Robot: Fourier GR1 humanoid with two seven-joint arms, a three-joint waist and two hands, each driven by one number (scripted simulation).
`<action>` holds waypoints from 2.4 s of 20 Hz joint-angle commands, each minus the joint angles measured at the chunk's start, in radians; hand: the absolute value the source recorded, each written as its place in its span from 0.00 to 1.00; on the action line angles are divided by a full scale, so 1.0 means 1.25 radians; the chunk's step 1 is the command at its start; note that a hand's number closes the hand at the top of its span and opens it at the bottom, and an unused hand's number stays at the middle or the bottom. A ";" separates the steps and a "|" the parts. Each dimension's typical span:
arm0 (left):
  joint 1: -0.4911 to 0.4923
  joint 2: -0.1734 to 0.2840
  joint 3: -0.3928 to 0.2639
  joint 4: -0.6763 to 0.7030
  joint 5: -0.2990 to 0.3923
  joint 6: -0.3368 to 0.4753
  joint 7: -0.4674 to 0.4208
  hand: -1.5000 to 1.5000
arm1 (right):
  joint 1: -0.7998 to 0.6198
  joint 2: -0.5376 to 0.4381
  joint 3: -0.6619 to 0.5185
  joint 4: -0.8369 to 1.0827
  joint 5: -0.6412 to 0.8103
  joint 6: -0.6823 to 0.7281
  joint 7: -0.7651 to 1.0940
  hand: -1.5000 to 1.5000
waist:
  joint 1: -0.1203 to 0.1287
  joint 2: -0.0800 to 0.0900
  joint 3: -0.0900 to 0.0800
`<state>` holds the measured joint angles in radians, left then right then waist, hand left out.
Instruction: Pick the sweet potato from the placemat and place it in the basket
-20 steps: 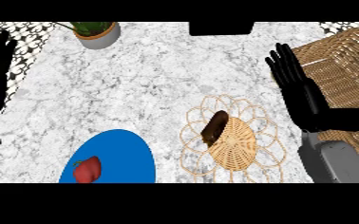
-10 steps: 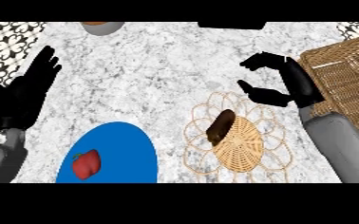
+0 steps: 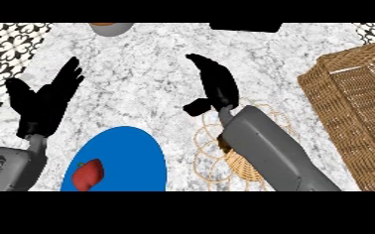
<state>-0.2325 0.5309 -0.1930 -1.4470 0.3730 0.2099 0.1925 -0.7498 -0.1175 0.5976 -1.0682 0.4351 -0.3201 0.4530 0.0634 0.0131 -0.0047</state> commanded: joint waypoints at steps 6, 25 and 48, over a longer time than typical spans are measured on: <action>-0.011 0.003 0.007 0.053 -0.003 -0.030 -0.015 0.50 | -0.334 0.059 0.026 0.248 0.075 0.276 0.454 0.00 | 0.001 -0.006 -0.004; 0.055 -0.027 0.039 0.089 -0.005 -0.044 -0.068 0.50 | -0.633 0.093 -0.205 0.483 -0.156 0.632 0.656 0.00 | -0.058 -0.020 0.003; 0.072 -0.052 0.069 0.065 -0.049 -0.049 -0.069 0.50 | -0.077 0.024 -0.033 -0.089 0.066 0.381 0.605 0.00 | -0.064 -0.017 0.004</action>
<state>-0.1879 0.4825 -0.0978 -1.3485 0.3288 0.1584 0.1421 -0.9677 -0.0893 0.5276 -1.0586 0.4529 0.2505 1.0893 -0.0277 -0.0100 0.0006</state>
